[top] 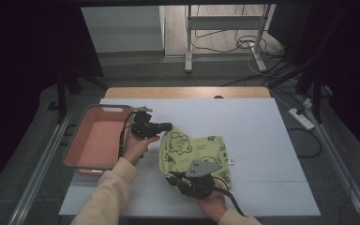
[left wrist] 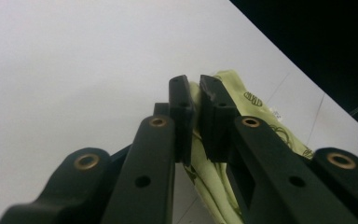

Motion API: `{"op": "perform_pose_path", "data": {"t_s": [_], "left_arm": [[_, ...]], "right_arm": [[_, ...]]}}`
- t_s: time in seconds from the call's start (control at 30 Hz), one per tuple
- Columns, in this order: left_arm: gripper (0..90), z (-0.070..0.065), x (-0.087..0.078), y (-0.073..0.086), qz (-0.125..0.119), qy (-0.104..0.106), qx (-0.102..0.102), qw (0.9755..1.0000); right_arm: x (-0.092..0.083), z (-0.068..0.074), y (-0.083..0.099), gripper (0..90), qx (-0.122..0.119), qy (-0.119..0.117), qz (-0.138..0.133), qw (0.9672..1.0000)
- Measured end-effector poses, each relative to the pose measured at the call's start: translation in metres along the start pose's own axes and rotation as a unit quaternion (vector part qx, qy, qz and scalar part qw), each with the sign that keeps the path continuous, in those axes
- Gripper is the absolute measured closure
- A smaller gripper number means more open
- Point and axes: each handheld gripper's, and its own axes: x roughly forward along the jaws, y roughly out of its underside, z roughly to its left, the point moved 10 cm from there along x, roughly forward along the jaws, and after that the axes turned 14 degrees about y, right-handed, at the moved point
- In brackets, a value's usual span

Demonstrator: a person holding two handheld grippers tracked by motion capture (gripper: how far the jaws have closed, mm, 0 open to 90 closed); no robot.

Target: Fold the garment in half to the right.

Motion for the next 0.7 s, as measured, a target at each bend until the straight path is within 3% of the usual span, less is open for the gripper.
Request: {"op": "perform_pose_path", "data": {"t_s": [0.23, 0.47, 0.7], "left_arm": [[82.7, -0.001, 0.004, 0.000, 0.000, 0.003, -0.003, 1.0000], [82.7, -0.009, 0.009, -0.011, -0.007, 0.007, 0.004, 0.9999], [82.7, -0.013, 0.024, -0.017, 0.007, 0.005, 0.007, 0.9999]], "right_arm": [[0.002, 0.004, 0.003, 75.6, -0.004, -0.005, 0.006, 1.0000], [-0.009, -0.002, -0.004, 75.7, 0.009, -0.001, -0.011, 0.9999], [-0.019, -0.010, -0.003, 75.8, 0.027, -0.001, -0.014, 0.9995]]}}
